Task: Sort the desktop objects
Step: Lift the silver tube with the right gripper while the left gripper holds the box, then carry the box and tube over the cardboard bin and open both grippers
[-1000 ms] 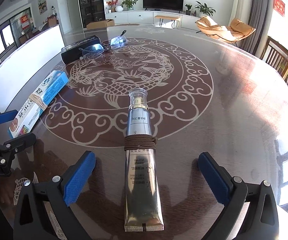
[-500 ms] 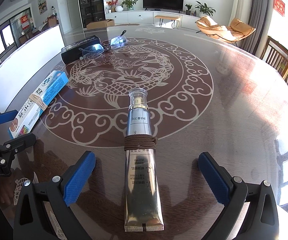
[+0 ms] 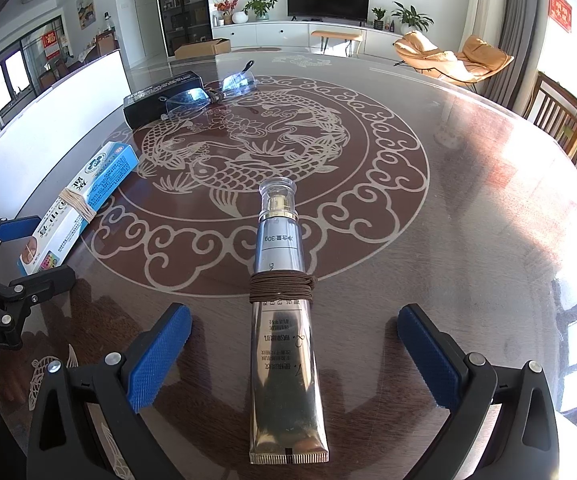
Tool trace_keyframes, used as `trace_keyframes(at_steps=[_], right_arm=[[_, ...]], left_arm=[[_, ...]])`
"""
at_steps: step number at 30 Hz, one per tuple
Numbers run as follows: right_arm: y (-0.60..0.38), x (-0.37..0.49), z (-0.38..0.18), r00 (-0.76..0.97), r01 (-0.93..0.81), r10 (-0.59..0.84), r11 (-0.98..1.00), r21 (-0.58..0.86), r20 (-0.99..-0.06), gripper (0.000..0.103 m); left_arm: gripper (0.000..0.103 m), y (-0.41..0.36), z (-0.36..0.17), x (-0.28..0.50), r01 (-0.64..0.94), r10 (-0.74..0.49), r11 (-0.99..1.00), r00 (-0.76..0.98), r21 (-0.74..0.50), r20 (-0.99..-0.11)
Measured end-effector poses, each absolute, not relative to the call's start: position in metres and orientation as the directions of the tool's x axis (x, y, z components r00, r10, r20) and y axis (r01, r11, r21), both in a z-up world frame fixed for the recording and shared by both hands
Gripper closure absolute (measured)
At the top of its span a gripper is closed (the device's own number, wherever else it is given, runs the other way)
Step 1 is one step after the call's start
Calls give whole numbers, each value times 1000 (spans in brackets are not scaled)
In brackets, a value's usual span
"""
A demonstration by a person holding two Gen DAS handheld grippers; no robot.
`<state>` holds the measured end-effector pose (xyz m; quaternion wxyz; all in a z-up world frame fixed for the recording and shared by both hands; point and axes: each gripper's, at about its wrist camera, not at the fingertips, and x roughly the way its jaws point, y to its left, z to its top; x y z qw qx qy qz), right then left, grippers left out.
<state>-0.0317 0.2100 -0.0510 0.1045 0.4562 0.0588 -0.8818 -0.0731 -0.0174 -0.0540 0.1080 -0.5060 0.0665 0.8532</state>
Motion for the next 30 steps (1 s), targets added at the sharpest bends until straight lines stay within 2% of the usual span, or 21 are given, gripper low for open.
trace_keyframes(at_steps=[4,5,6,7,8,9,10,14,18,25,30], right_arm=[[204,-55,-48,-467,288,-142,-958,2,-873,0],[202,-61,-46,-434,299,-153,-954,19,-888,2],[199,-66,-43,-411,310,-163,-950,31,-897,11],[196,-70,-41,-394,318,-154,-948,23,-906,23],[194,-72,-39,-385,321,-124,-947,-7,-915,32],[192,-73,-37,-376,330,-126,-944,-6,-918,53],[191,-73,-34,-373,330,-115,-944,-16,-921,73],[195,-59,-29,-373,325,-102,-945,-27,-922,73],[197,-44,-7,-420,332,-125,-943,-24,-899,73],[162,-25,55,-528,409,-203,-912,-37,-825,73],[113,-18,108,-579,484,-320,-875,0,-750,73]], left_arm=[[0,-5,-51,-93,-286,108,-958,-417,17,-902],[0,-2,-50,-97,-285,102,-958,-415,23,-904],[0,0,-49,-99,-285,97,-958,-412,27,-906],[7,2,-47,-100,-291,102,-956,-413,25,-905],[33,3,-43,-100,-299,125,-954,-419,7,-899],[49,4,-38,-100,-297,122,-955,-433,14,-893],[59,4,-34,-100,-293,112,-956,-436,23,-893],[60,-2,-18,-85,-300,124,-954,-484,31,-866],[60,-22,7,-62,-270,188,-962,-553,-39,-811],[60,-81,72,-20,-218,252,-967,-713,-135,-654],[60,-138,129,10,-175,247,-968,-796,-180,-553]])
